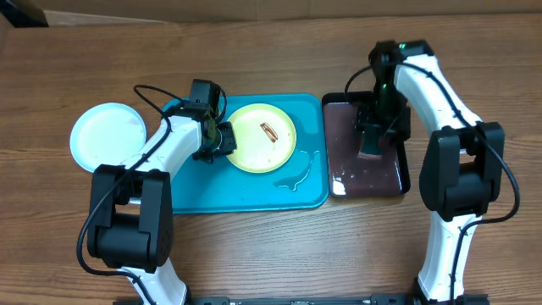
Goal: Clean dirty plates on tray and stack at the side
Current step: 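Lower the right gripper into the black tray and grasp the sponge, then rub the sponge in the black tray's water with the right gripper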
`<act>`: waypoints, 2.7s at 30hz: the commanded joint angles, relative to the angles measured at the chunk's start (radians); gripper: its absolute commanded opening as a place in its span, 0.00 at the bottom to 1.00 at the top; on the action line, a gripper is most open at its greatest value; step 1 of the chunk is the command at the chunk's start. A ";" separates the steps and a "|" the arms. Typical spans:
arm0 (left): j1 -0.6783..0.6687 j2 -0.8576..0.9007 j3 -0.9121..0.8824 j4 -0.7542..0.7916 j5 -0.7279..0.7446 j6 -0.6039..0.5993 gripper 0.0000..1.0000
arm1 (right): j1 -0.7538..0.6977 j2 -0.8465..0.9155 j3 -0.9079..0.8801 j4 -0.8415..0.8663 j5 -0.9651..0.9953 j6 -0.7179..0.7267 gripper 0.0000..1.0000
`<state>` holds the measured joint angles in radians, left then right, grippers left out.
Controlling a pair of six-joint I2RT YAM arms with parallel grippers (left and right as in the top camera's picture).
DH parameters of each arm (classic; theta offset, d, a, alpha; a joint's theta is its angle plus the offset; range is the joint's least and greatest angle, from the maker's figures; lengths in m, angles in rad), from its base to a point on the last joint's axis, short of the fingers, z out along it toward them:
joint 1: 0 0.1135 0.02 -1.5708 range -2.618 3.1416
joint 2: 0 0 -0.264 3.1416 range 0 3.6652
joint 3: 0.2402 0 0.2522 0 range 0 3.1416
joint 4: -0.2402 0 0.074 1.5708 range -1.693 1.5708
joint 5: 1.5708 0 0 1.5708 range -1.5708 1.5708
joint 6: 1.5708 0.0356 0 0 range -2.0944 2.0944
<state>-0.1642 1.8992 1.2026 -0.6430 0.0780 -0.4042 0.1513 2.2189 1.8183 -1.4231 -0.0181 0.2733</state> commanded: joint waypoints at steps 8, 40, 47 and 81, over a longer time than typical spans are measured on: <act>-0.007 0.007 -0.005 0.004 0.008 0.016 0.29 | 0.009 -0.019 -0.137 0.132 -0.010 0.008 0.14; -0.007 0.007 -0.005 0.002 0.008 0.016 0.30 | 0.010 -0.019 -0.137 0.344 -0.020 -0.061 0.76; -0.007 0.007 -0.005 0.002 0.008 0.016 0.30 | 0.010 -0.019 -0.137 0.385 -0.016 -0.061 0.51; -0.007 0.007 -0.005 0.000 0.008 0.016 0.29 | 0.011 -0.019 -0.056 0.138 -0.042 -0.148 0.48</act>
<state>-0.1642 1.8992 1.2026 -0.6422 0.0780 -0.4038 0.1577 2.2185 1.7351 -1.2846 -0.0669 0.1432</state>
